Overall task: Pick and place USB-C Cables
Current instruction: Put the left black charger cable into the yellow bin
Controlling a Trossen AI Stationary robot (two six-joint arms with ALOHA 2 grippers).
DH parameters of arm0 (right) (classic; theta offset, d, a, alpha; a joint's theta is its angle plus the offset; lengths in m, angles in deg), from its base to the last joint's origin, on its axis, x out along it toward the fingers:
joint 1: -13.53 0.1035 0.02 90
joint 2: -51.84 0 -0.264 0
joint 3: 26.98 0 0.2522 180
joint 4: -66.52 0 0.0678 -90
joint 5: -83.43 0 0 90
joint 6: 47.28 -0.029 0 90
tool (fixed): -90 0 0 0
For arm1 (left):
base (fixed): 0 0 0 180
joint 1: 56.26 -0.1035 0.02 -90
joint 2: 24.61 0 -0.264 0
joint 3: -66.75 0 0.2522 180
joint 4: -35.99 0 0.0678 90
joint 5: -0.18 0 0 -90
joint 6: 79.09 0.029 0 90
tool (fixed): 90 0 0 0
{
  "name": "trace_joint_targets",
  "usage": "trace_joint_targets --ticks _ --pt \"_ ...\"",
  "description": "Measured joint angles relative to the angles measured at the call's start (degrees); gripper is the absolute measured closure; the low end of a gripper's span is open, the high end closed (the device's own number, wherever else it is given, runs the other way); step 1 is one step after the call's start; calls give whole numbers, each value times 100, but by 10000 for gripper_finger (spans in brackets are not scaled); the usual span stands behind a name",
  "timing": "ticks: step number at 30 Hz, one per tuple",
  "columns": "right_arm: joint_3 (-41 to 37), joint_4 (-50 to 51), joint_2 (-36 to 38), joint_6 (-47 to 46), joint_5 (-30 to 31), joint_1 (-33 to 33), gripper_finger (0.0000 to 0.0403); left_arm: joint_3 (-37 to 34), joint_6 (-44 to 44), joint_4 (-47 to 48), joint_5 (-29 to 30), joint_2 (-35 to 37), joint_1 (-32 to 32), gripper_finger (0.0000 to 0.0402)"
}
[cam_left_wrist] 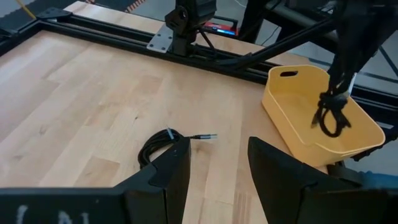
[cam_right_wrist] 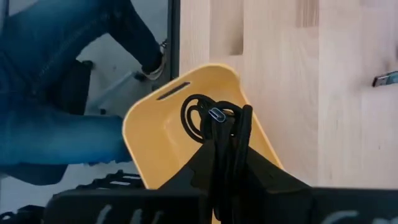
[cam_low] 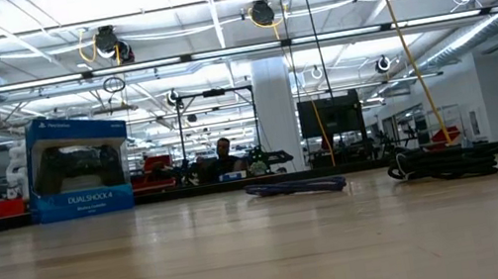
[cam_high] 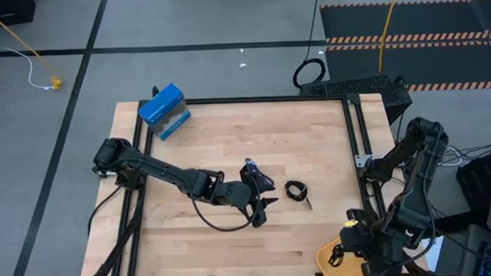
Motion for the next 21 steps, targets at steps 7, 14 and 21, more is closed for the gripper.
trace_joint_targets --ticks 7,14,21 --pt "-759 -947 -3 -88 -354 2 378 0 -3 0 0 2 43 240" --pt "-1249 -1264 0 -376 -640 2 377 0 -2 0 -2 2 51 240" --pt "-1478 -1293 0 -452 -657 2 353 0 -89 -2 -2 2 51 240"
